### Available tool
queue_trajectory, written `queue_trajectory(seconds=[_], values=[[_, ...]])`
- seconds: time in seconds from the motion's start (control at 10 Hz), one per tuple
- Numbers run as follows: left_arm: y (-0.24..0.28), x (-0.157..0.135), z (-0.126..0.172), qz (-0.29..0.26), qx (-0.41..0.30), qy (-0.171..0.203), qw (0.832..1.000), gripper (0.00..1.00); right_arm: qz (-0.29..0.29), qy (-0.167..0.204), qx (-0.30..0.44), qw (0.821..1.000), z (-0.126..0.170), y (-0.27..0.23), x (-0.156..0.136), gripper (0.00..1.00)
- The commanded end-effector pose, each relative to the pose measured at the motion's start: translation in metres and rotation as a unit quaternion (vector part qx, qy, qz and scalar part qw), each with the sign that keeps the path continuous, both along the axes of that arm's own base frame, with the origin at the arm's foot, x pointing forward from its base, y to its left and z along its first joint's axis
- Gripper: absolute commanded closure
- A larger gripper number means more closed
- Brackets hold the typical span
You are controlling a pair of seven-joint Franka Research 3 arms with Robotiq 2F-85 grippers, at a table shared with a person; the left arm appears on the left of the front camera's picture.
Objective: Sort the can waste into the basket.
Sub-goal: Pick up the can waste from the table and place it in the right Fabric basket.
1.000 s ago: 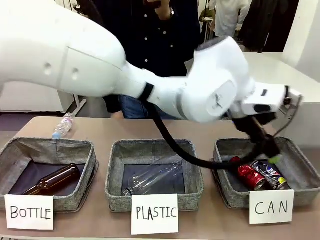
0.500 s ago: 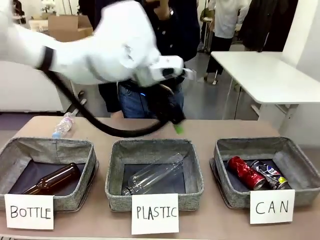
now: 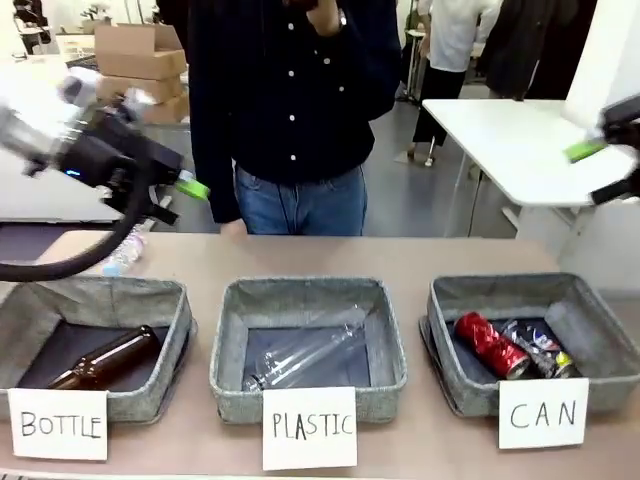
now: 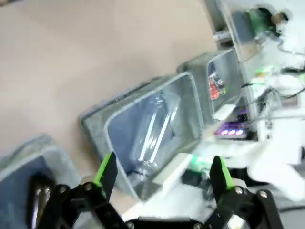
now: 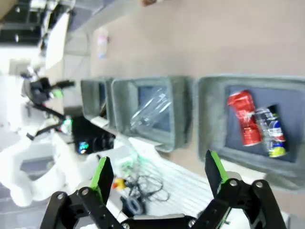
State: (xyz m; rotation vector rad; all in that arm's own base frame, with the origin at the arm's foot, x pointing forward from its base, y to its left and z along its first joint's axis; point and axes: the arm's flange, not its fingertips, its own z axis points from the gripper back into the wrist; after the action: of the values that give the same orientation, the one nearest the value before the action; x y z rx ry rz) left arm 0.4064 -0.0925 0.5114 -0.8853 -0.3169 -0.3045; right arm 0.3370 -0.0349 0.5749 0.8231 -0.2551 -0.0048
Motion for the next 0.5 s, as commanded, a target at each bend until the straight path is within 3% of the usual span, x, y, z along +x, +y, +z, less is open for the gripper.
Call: queue_trajectory(seconds=[0.0, 0.2, 0.3, 0.4], values=[[0.082, -0.012, 0.017, 0.006, -0.107, 0.020, 0.994, 0.00, -0.014, 0.074, 0.061, 0.995, 0.000, 0.048, 0.017, 0.00], [0.159, -0.038, 0.018, -0.018, -0.224, -0.010, 0.974, 0.00, -0.054, 0.148, 0.125, 0.980, 0.001, 0.071, 0.032, 0.00], [0.182, -0.048, 0.012, 0.006, -0.244, -0.026, 0.969, 0.00, -0.099, 0.164, 0.170, 0.967, 0.004, 0.073, 0.040, 0.00], [0.145, -0.042, 0.027, 0.004, -0.169, 0.001, 0.986, 0.00, -0.013, 0.113, 0.084, 0.990, -0.009, 0.074, 0.022, 0.00]])
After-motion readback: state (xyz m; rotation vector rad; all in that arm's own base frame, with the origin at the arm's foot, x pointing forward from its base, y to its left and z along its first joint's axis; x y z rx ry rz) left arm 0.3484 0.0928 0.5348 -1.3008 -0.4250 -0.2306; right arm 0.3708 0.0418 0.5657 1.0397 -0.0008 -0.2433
